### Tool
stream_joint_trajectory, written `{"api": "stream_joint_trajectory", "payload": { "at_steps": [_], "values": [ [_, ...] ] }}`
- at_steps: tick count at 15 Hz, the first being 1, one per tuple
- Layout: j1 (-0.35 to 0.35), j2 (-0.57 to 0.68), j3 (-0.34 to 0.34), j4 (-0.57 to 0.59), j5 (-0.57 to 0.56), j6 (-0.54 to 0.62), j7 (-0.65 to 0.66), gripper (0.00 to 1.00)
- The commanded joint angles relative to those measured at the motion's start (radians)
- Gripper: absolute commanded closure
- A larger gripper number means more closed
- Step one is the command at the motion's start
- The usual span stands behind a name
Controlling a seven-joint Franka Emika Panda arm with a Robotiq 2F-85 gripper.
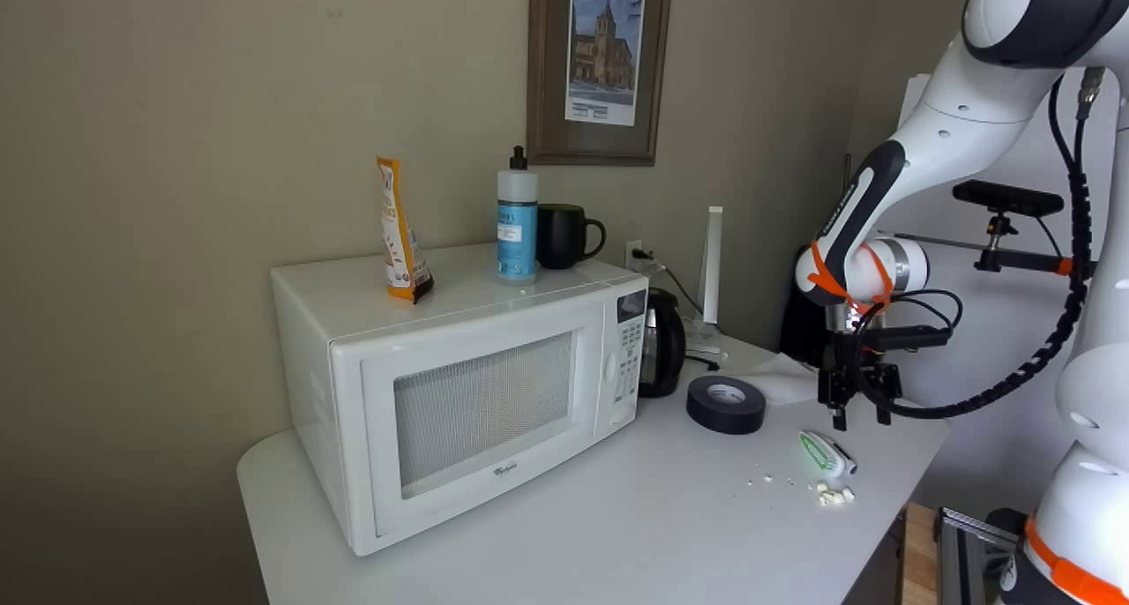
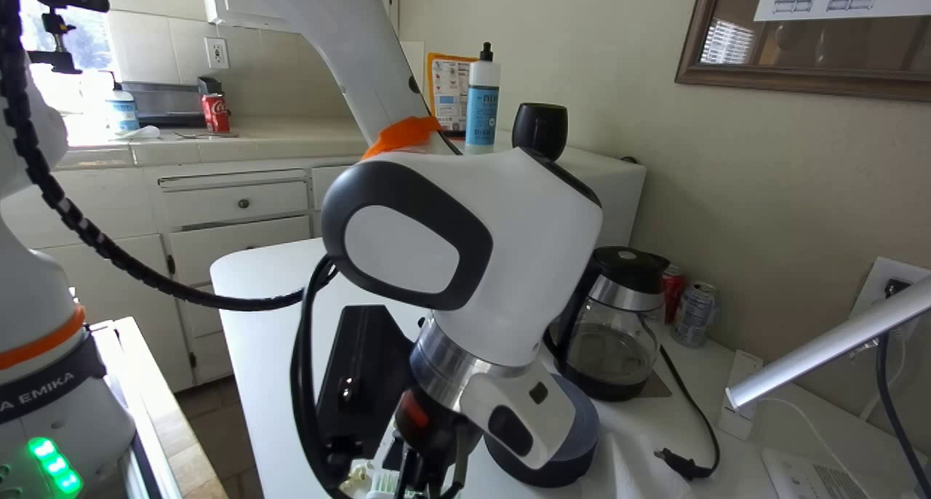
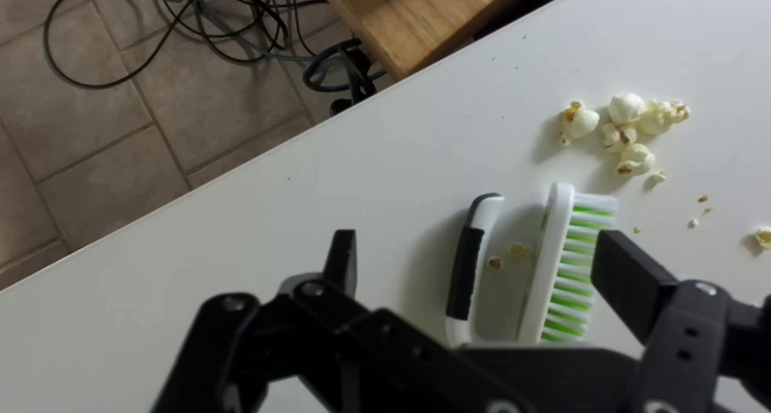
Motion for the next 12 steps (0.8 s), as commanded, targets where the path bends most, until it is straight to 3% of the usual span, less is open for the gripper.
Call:
{"api": "stream_joint_trajectory", "payload": {
  "at_steps": [1, 5, 7, 8, 11, 12],
  "values": [
    [-0.044, 0.046, 0.022, 0.008, 0.047, 0.102, -0.094, 0.0],
    [-0.095, 0.067, 0.058, 0.007, 0.124, 0.186, -0.222, 0.02],
    [-0.113, 0.082, 0.076, 0.012, 0.148, 0.197, -0.26, 0.11],
    [-0.122, 0.088, 0.084, 0.013, 0.153, 0.199, -0.273, 0.21],
    [-0.154, 0.108, 0.109, 0.031, 0.174, 0.204, -0.304, 0.4],
    [-0.163, 0.115, 0.118, 0.036, 0.183, 0.205, -0.307, 0.4]
  ]
}}
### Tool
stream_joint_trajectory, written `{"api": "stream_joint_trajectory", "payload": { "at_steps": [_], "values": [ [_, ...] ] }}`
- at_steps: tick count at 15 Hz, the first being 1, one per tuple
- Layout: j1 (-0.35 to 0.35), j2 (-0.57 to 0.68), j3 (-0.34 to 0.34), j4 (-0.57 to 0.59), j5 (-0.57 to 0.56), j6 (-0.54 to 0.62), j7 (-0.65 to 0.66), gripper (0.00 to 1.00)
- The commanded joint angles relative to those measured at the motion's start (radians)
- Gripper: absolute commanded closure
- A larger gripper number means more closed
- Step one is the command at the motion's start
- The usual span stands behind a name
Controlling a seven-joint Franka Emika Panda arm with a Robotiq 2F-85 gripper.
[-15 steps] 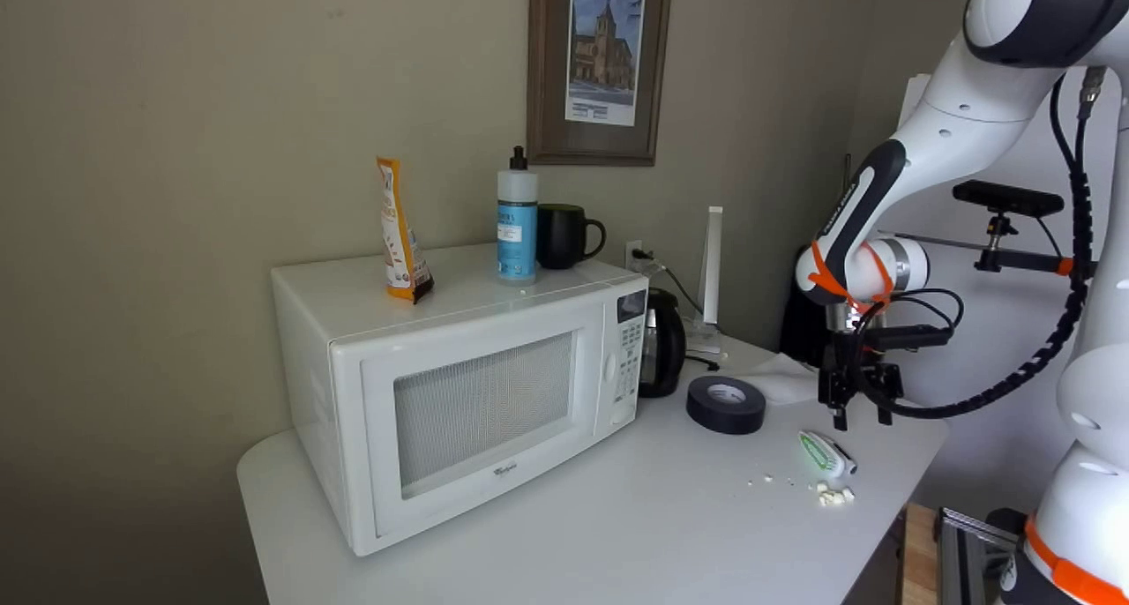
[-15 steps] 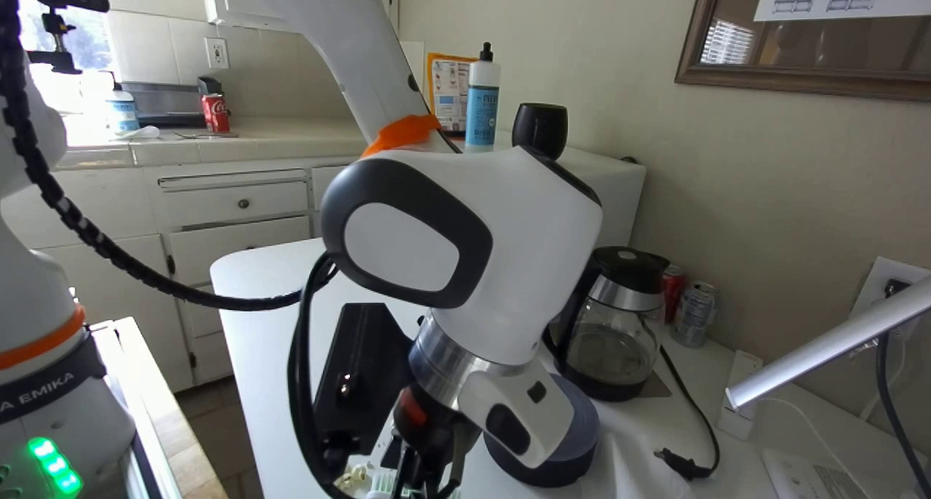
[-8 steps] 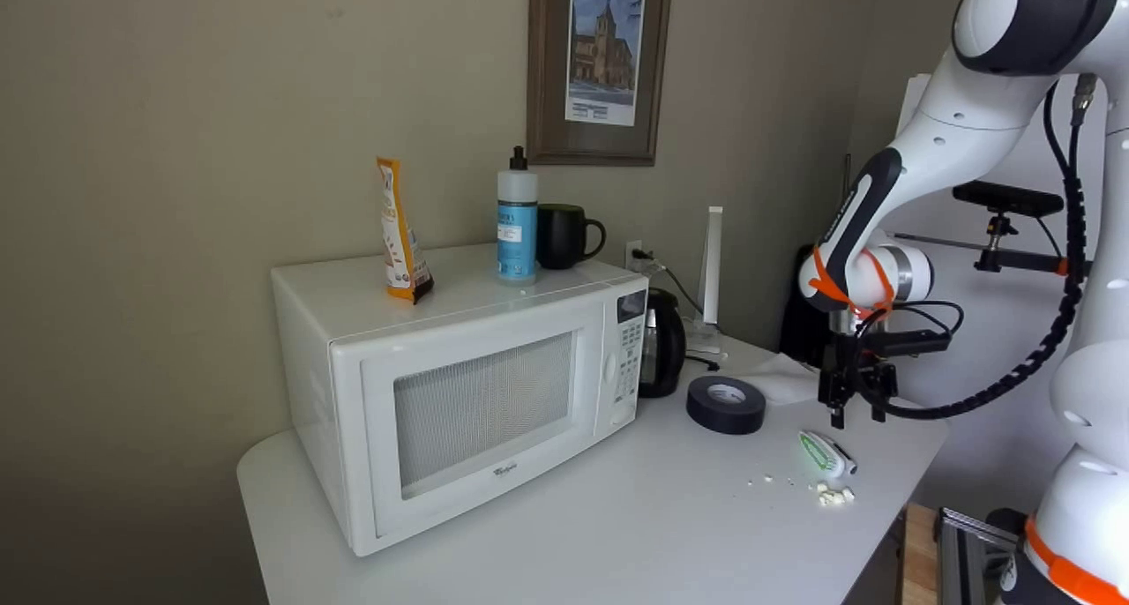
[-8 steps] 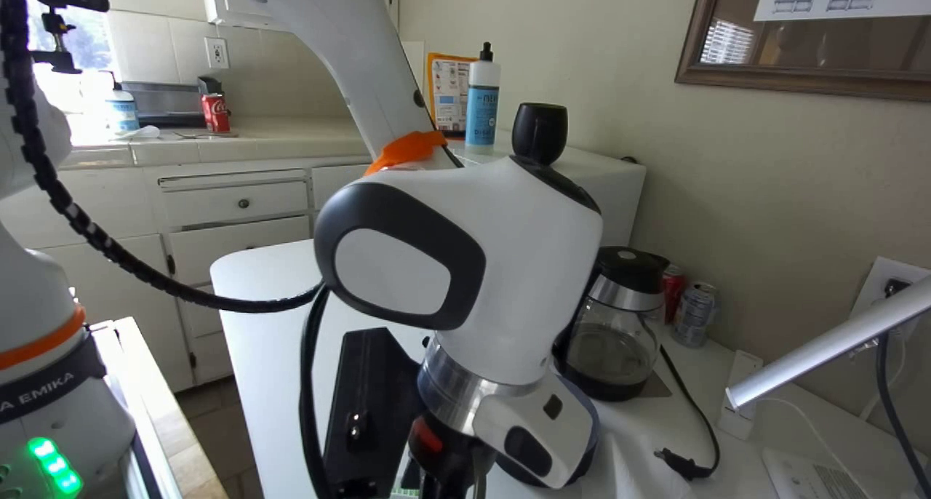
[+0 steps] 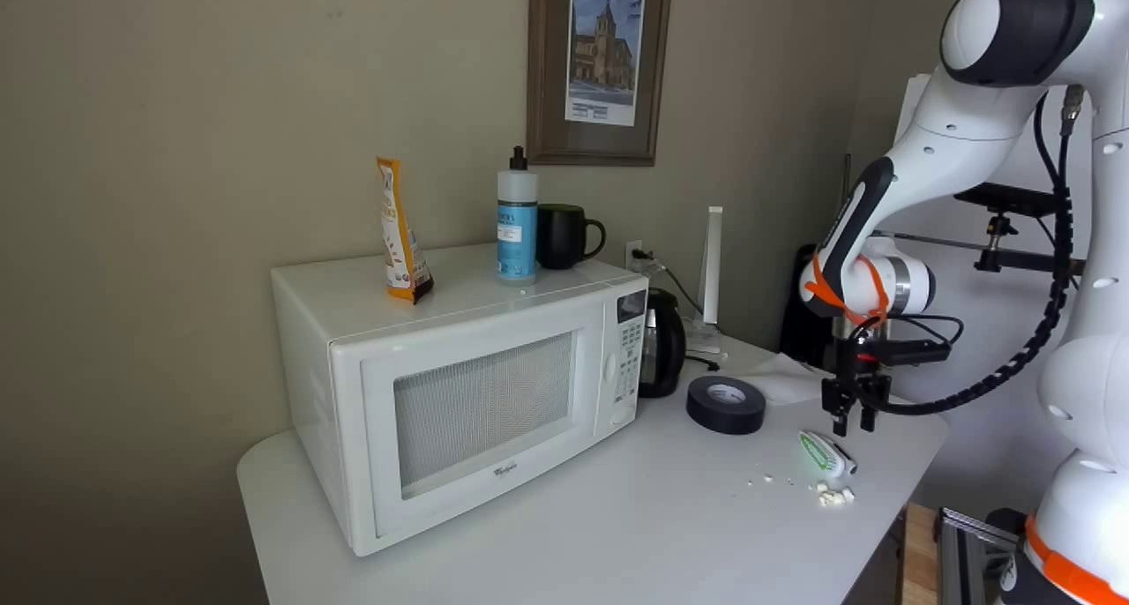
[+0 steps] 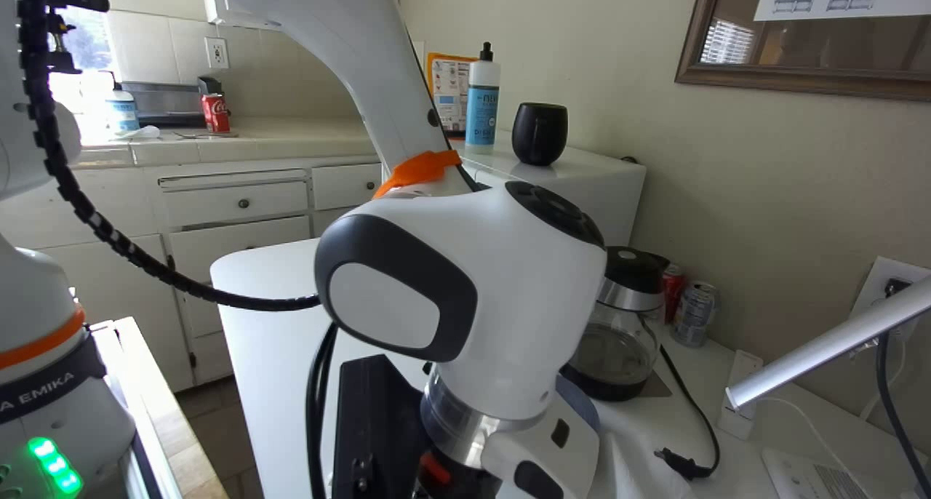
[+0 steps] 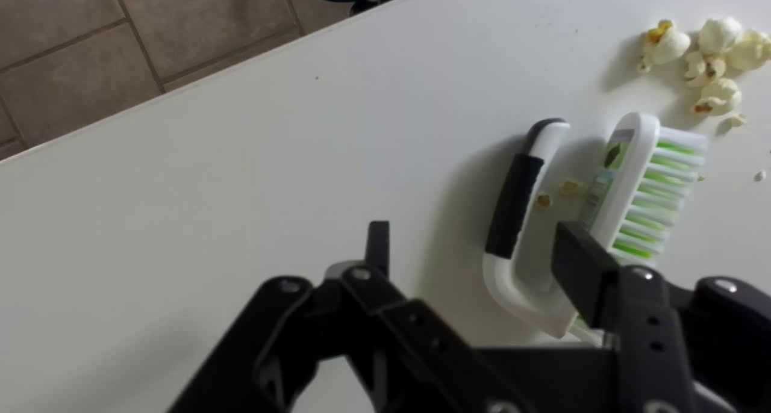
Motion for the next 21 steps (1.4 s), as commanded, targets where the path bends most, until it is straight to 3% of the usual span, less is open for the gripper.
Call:
{"api": "stream_joint_trajectory", "payload": {
  "at_steps": [1, 3, 8, 9, 13, 15, 16, 18, 19, 21],
  "values": [
    [-0.046, 0.044, 0.046, 0.025, 0.059, 0.027, -0.055, 0.45],
    [-0.057, 0.054, 0.068, 0.024, 0.077, 0.044, -0.045, 0.38],
    [-0.069, 0.085, 0.113, 0.022, 0.094, 0.107, -0.023, 0.49],
    [-0.071, 0.091, 0.119, 0.023, 0.092, 0.118, -0.017, 0.55],
    [-0.076, 0.123, 0.137, 0.033, 0.079, 0.143, 0.005, 0.59],
    [-0.075, 0.138, 0.14, 0.039, 0.069, 0.15, 0.018, 0.68],
    [-0.073, 0.147, 0.142, 0.043, 0.067, 0.154, 0.026, 0.85],
    [-0.061, 0.152, 0.133, 0.044, 0.051, 0.162, 0.06, 0.97],
    [-0.045, 0.143, 0.116, 0.036, 0.029, 0.171, 0.09, 1.0],
    [0.016, 0.111, 0.054, 0.009, -0.054, 0.194, 0.187, 0.95]
  ]
}}
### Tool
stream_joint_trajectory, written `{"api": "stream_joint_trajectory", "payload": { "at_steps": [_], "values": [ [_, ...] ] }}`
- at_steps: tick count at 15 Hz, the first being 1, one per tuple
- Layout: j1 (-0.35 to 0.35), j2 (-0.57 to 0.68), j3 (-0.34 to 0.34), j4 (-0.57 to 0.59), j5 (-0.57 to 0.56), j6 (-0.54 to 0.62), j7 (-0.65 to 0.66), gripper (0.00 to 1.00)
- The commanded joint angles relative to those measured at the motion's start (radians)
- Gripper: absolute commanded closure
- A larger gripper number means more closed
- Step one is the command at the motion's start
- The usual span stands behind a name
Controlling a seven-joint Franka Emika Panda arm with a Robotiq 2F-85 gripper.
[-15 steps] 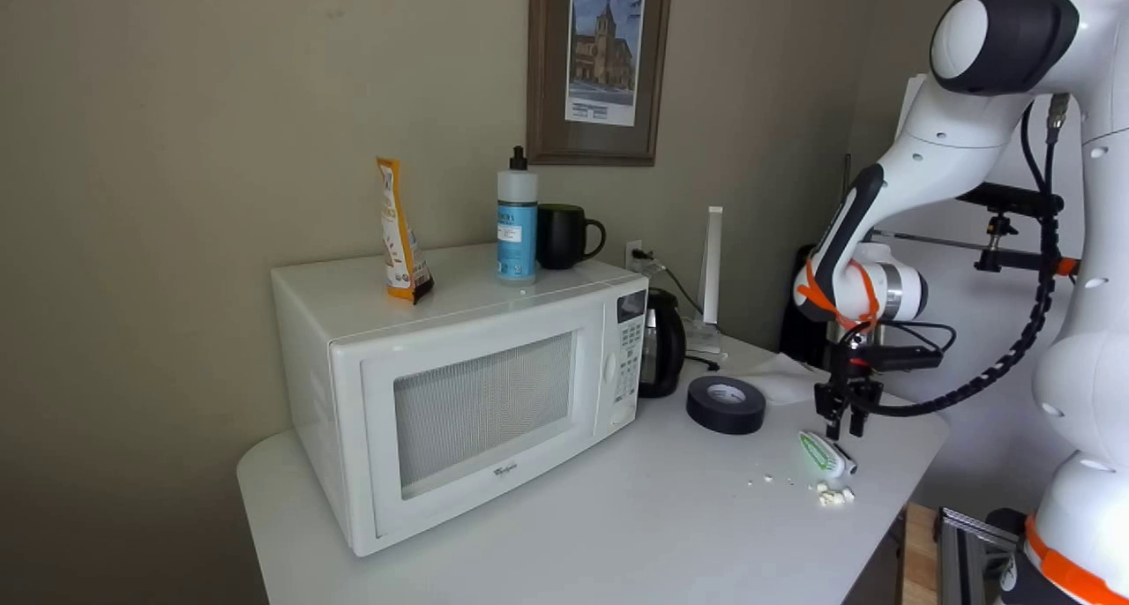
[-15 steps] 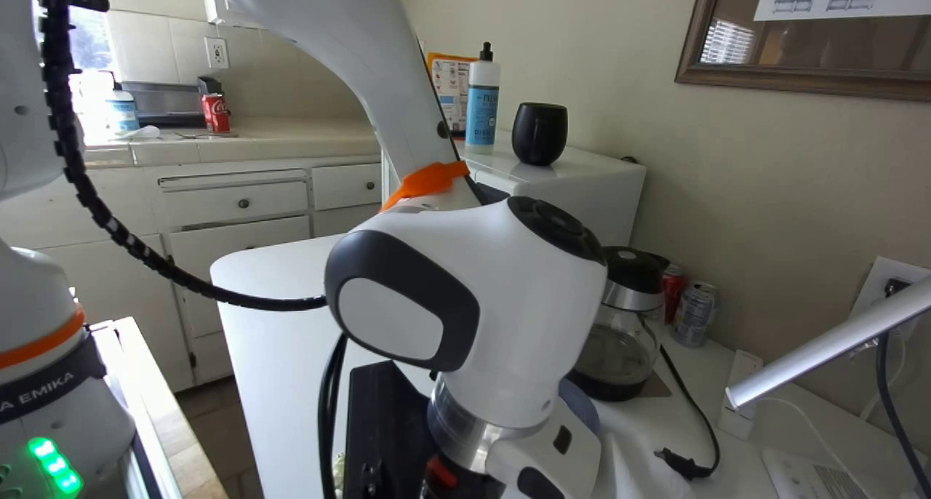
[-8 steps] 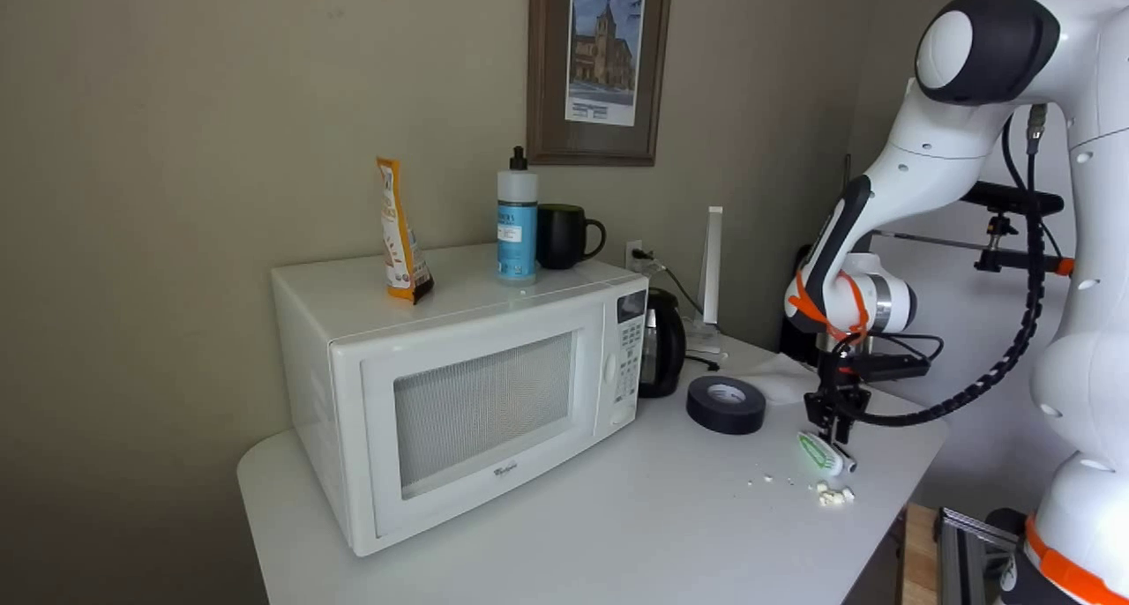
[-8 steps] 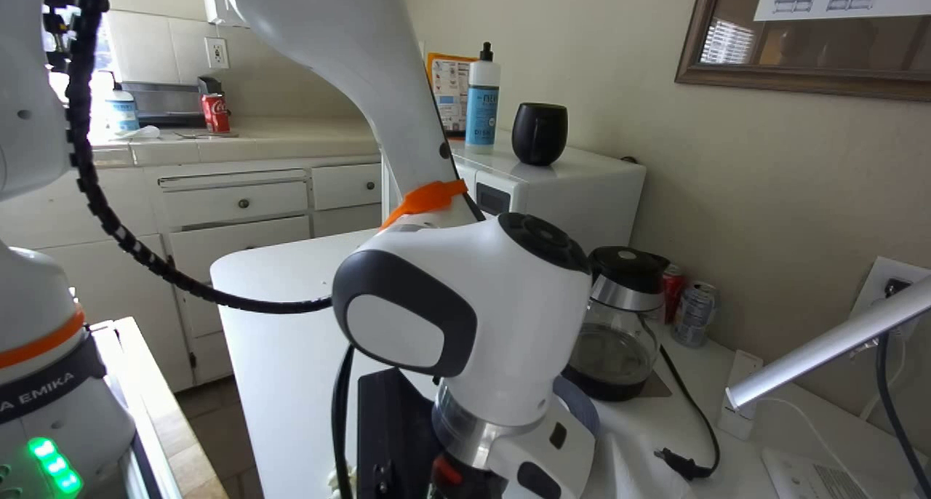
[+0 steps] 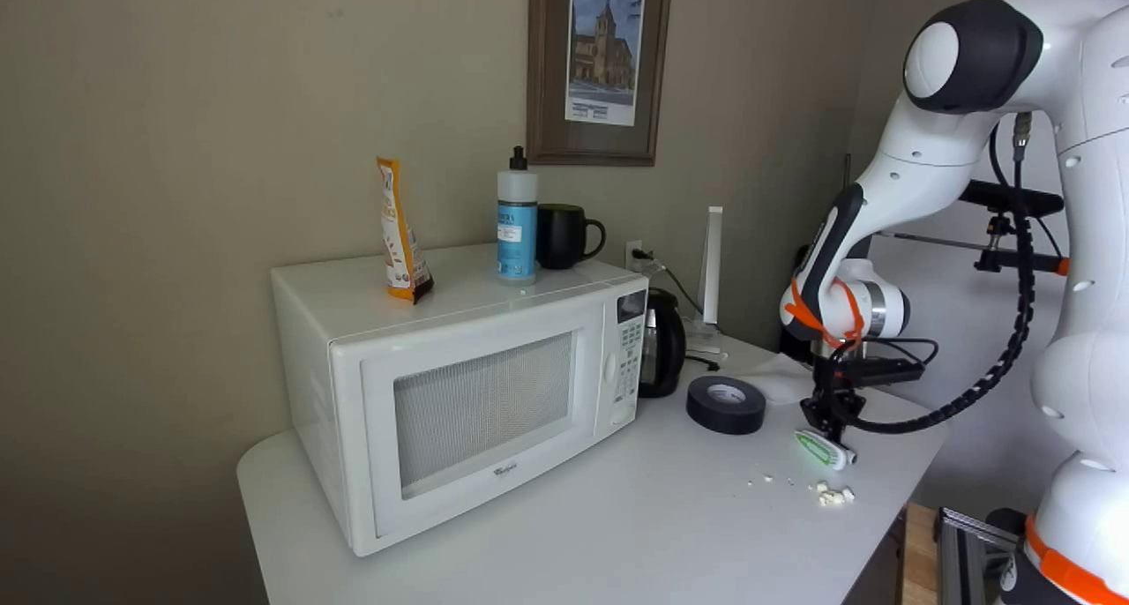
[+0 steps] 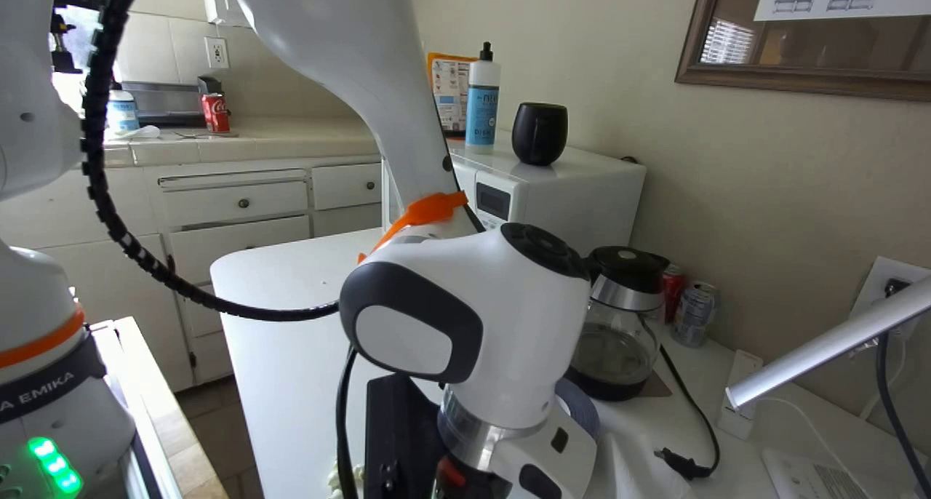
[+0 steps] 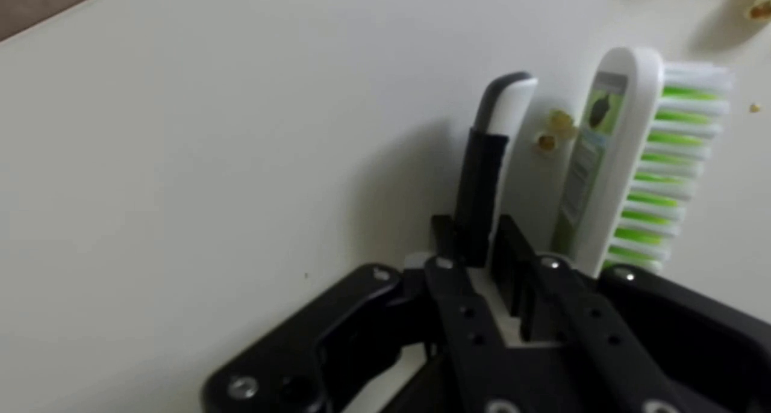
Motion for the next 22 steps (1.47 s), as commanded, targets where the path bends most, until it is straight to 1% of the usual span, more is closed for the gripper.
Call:
{"api": "stream_joint_trajectory", "payload": {
  "at_steps": [1, 2, 3, 5, 8, 9, 10, 11, 12, 13, 14, 15, 16, 17, 18, 19, 22],
  "values": [
    [0.102, -0.035, -0.101, -0.05, -0.141, 0.089, 0.169, 0.95],
    [0.16, -0.048, -0.154, -0.082, -0.208, 0.168, 0.243, 0.95],
    [0.219, -0.054, -0.212, -0.101, -0.27, 0.22, 0.308, 0.95],
    [0.381, -0.034, -0.363, -0.13, -0.386, 0.345, 0.463, 0.95],
    [0.605, 0.074, -0.591, -0.125, -0.576, 0.531, 0.697, 0.95],
    [0.682, 0.113, -0.658, -0.126, -0.594, 0.576, 0.749, 0.95],
    [0.754, 0.129, -0.717, -0.136, -0.567, 0.588, 0.767, 0.95],
    [0.828, 0.125, -0.77, -0.146, -0.525, 0.564, 0.775, 0.95],
    [0.707, 0.077, -0.65, -0.144, -0.411, 0.547, 0.606, 0.81],
    [0.767, 0.094, -0.696, -0.146, -0.404, 0.547, 0.627, 0.81],
    [0.801, 0.104, -0.717, -0.145, -0.4, 0.548, 0.64, 0.81],
    [0.818, 0.11, -0.726, -0.145, -0.396, 0.548, 0.648, 0.81],
    [0.833, 0.135, -0.729, -0.145, -0.395, 0.57, 0.655, 0.95],
    [0.873, 0.166, -0.743, -0.151, -0.362, 0.586, 0.654, 0.95],
    [0.958, 0.229, -0.782, -0.152, -0.3, 0.602, 0.649, 0.95],
    [1.027, 0.268, -0.813, -0.16, -0.247, 0.616, 0.637, 0.95],
    [1.218, 0.382, -0.874, -0.18, -0.107, 0.622, 0.607, 0.95]
  ]
}}
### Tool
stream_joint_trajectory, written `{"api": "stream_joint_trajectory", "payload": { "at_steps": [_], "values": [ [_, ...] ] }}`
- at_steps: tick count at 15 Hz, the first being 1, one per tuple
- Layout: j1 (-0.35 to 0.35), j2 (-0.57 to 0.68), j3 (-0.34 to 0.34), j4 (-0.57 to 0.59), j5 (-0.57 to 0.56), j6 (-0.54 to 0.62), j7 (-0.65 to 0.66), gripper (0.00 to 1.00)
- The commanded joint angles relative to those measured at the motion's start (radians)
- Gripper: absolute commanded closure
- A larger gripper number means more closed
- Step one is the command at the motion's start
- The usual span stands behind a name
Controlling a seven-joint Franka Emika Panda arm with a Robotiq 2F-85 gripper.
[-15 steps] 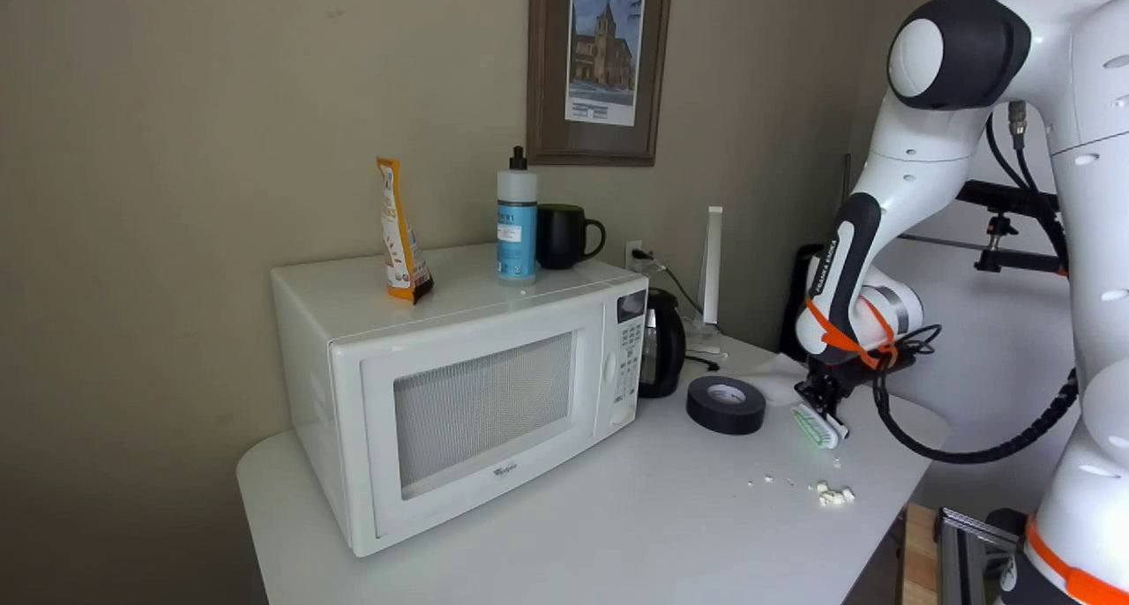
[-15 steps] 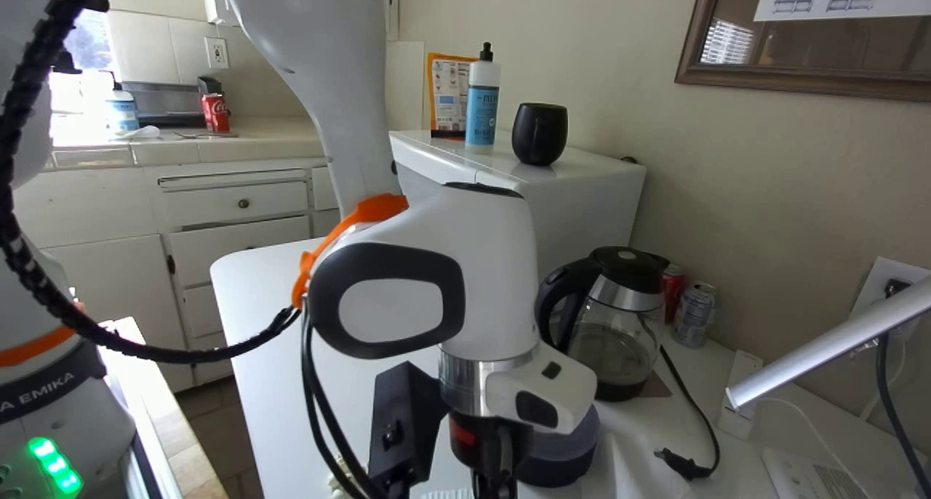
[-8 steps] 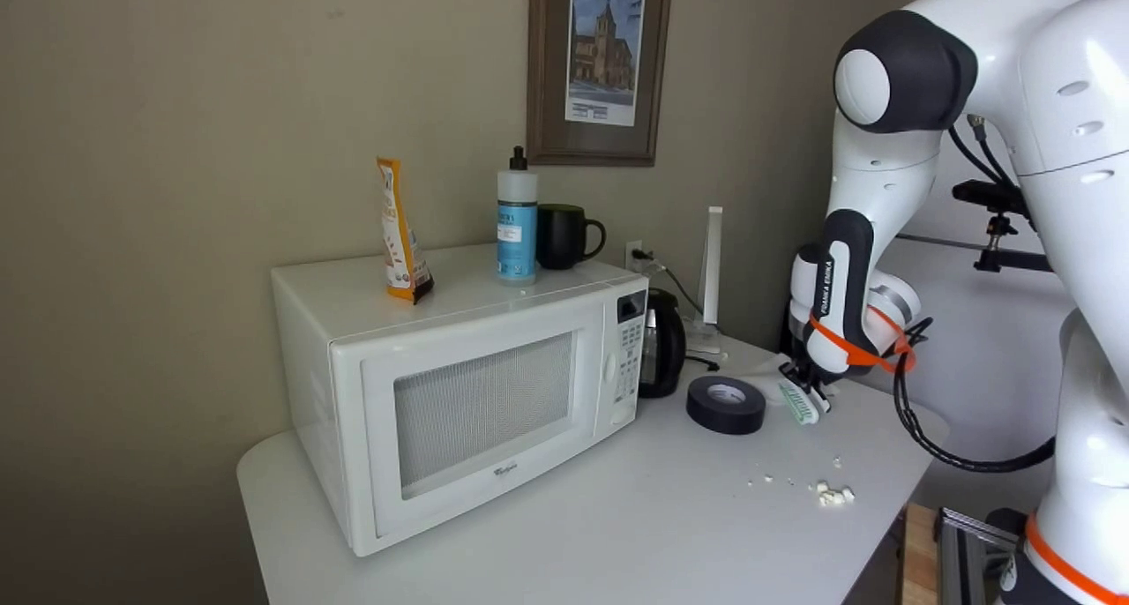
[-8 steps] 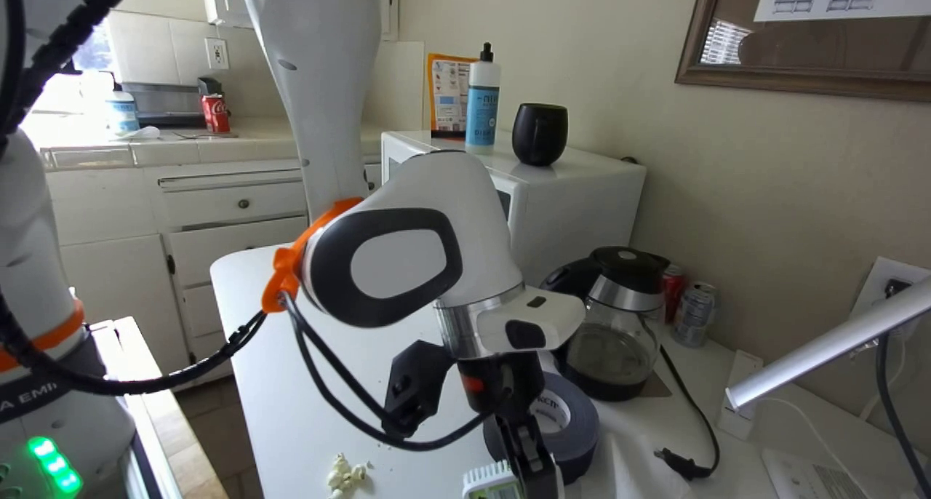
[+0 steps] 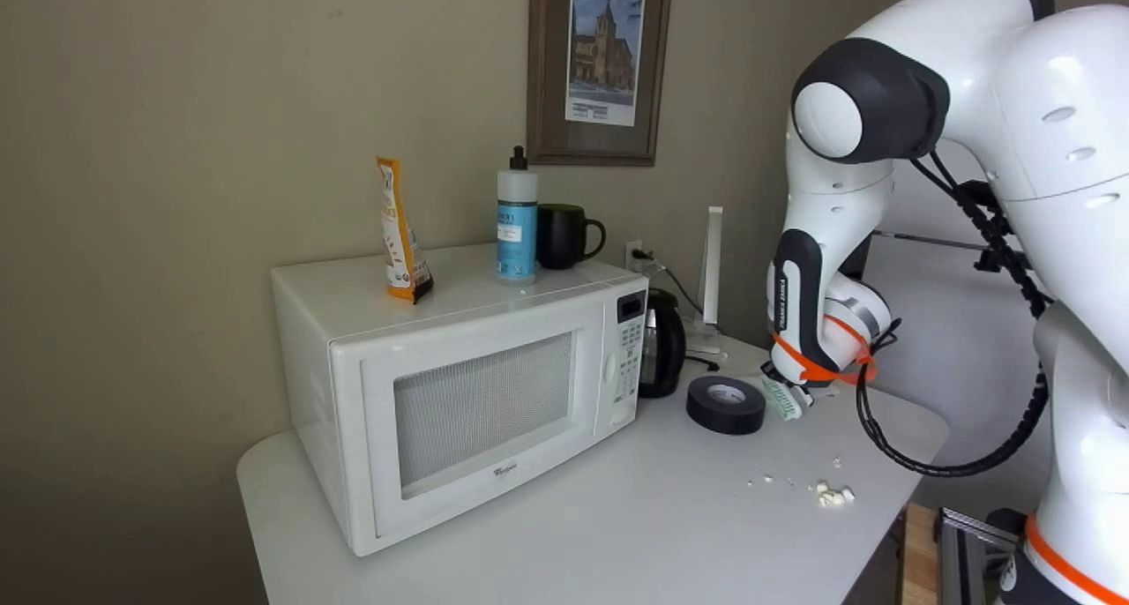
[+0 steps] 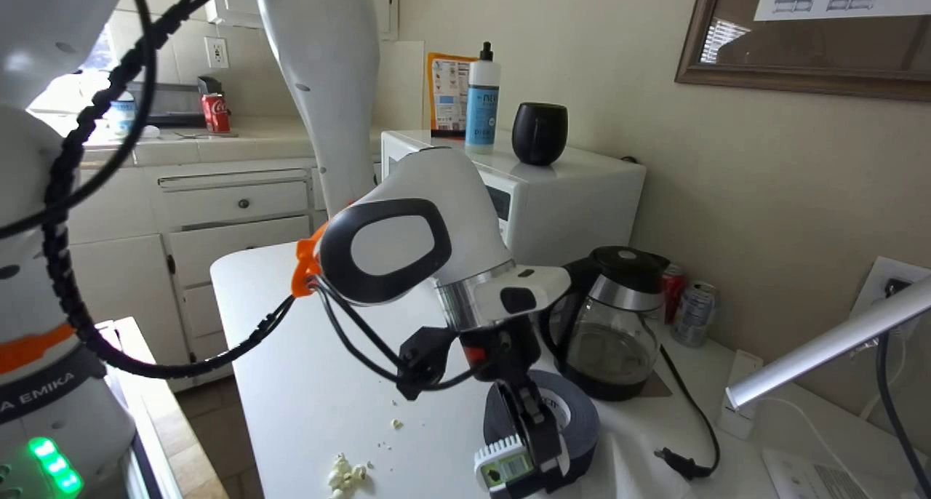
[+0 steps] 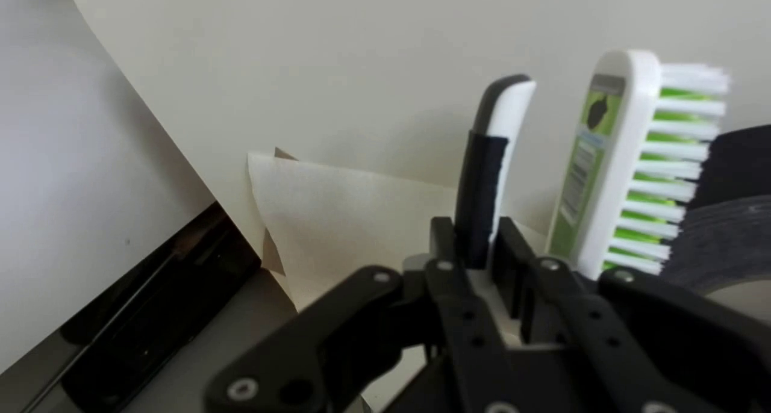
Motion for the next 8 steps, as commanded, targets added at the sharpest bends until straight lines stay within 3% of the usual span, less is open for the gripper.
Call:
{"api": "stream_joint_trajectory", "payload": {
  "at_steps": [1, 3, 8],
  "values": [
    [0.263, 0.208, -0.092, -0.032, 0.179, 0.03, -0.01, 0.95],
    [0.396, 0.291, -0.128, -0.047, 0.258, 0.0, 0.002, 0.95],
    [0.605, 0.53, -0.13, -0.049, 0.377, -0.095, 0.052, 0.95]
  ]
}}
